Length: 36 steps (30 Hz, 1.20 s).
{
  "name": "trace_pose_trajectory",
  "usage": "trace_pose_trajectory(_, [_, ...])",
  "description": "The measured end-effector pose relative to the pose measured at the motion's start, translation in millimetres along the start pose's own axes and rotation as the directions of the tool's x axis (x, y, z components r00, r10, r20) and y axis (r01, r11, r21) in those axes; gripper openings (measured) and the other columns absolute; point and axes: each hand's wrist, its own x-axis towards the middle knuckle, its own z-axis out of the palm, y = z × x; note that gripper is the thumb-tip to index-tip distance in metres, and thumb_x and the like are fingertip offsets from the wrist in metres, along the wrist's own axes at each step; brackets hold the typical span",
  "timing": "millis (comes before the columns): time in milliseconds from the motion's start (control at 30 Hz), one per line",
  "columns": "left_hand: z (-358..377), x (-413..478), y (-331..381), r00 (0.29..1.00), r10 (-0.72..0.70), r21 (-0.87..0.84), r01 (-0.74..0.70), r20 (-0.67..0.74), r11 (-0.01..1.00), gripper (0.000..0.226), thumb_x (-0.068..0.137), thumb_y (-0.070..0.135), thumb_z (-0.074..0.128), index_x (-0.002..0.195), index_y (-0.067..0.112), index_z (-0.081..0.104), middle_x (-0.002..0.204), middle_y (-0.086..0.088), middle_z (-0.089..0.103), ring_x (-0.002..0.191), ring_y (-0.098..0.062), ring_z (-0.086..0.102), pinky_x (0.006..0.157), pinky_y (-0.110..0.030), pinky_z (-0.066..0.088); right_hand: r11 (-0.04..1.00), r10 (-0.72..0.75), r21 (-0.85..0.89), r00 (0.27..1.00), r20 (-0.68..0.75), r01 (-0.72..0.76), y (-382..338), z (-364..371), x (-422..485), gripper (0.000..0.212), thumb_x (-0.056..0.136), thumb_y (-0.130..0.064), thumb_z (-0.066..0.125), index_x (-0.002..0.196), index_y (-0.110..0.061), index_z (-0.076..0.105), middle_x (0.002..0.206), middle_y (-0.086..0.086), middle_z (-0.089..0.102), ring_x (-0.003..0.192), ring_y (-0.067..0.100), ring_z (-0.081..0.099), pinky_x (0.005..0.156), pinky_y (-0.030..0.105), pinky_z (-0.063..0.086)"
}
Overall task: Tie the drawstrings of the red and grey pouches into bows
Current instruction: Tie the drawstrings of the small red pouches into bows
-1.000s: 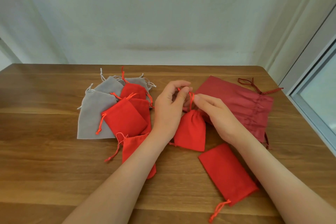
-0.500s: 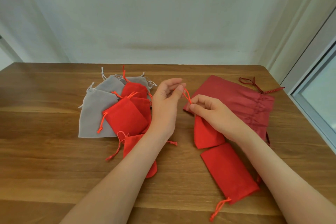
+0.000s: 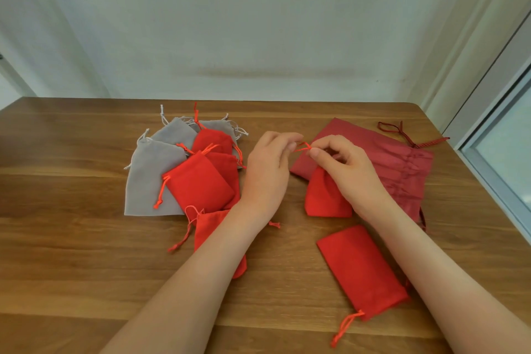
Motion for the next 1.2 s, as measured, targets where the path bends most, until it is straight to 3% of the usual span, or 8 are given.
trace_pose_trajectory(167, [-0.4,3.1,-3.5,0.985,0.062,0.079,-0.075,0.159,0.994,0.027,0.089,0.016,0.049,0.103,0.005,0.070,0.088,-0.011,0.057,0.084,-0.021,0.055,0.077,-0.023,0.039,1.000,0.027,-0.003,0.995,-0.091,-0.027,-4.2,-5.4,1.2,0.013,0.092,-0.012,0.056,0.085,-0.016,0.066,0.072,-0.009,0.061,0.069,0.000,0.052,0.067,0.019,0.037])
trace_pose_trajectory(367, [2.4,-0.4,-8.2,0.981,0.006,0.204,-0.046,0.191,0.978,0.025,0.090,0.029,0.049,0.091,0.011,0.067,0.080,0.001,0.041,0.080,-0.018,0.046,0.072,-0.028,0.035,0.993,0.024,-0.111,0.994,-0.103,-0.035,-2.7,-3.7,1.5,0.014,0.093,-0.010,0.054,0.089,-0.018,0.065,0.070,-0.008,0.062,0.065,-0.005,0.052,0.063,0.011,0.035])
trace_pose_trajectory(567, [0.4,1.5,11.9,0.956,-0.199,-0.040,0.213,0.216,0.976,0.026,0.100,0.014,0.040,0.076,0.010,0.050,0.081,-0.007,0.050,0.079,-0.016,0.047,0.073,-0.028,0.033,0.953,-0.043,-0.294,0.995,0.085,0.066,-3.1,-0.8,-2.3,0.017,0.089,-0.007,0.059,0.100,-0.019,0.066,0.080,-0.010,0.068,0.083,0.003,0.060,0.075,0.010,0.040])
trace_pose_trajectory(733, [2.9,3.6,11.9,0.875,-0.416,-0.332,0.480,0.248,0.812,0.023,0.087,0.022,0.046,0.065,0.018,0.046,0.053,0.013,0.042,0.059,-0.009,0.037,0.060,-0.026,0.029,0.992,-0.020,-0.117,0.992,0.128,0.035,-11.8,2.4,-6.0,0.020,0.086,-0.003,0.062,0.084,-0.023,0.061,0.067,-0.017,0.068,0.069,-0.005,0.063,0.071,0.008,0.041])
trace_pose_trajectory(833, [5.8,2.2,9.9,0.872,-0.398,-0.341,0.480,0.286,0.808,0.027,0.093,0.021,0.047,0.067,0.022,0.047,0.057,0.013,0.046,0.059,-0.008,0.040,0.062,-0.029,0.032,0.999,-0.009,0.035,0.999,0.047,0.008,-16.7,3.3,-7.1,0.024,0.084,-0.001,0.064,0.076,-0.023,0.060,0.065,-0.018,0.066,0.064,-0.004,0.060,0.066,0.012,0.041])
trace_pose_trajectory(933, [7.3,-1.2,9.8,0.895,-0.326,-0.287,0.413,0.305,0.864,0.029,0.098,0.019,0.046,0.069,0.024,0.049,0.062,0.013,0.046,0.062,-0.005,0.041,0.063,-0.029,0.034,0.999,-0.005,0.033,1.000,-0.027,0.006,-16.1,3.1,-7.1,0.024,0.080,-0.005,0.070,0.073,-0.025,0.060,0.071,-0.011,0.064,0.069,0.003,0.057,0.068,0.024,0.043])
trace_pose_trajectory(1067, [5.8,-1.3,5.6,0.892,-0.293,-0.310,0.402,0.344,0.861,0.029,0.096,0.022,0.049,0.069,0.031,0.056,0.066,0.014,0.051,0.066,-0.008,0.043,0.063,-0.032,0.034,0.998,0.006,0.056,0.999,-0.050,-0.004,-14.1,2.1,-7.1,0.027,0.079,-0.004,0.071,0.087,-0.025,0.055,0.074,-0.008,0.059,0.069,0.003,0.053,0.065,0.017,0.041])
trace_pose_trajectory(1200, [2.3,-1.7,3.9,0.875,-0.284,-0.349,0.426,0.391,0.835,0.023,0.095,0.024,0.050,0.078,0.015,0.062,0.074,-0.003,0.060,0.071,-0.016,0.054,0.067,-0.032,0.043,0.998,-0.059,-0.037,0.997,-0.040,0.058,-14.6,2.7,-7.3,0.032,0.082,-0.002,0.065,0.087,-0.033,0.063,0.081,-0.008,0.067,0.076,0.004,0.059,0.071,0.019,0.043])
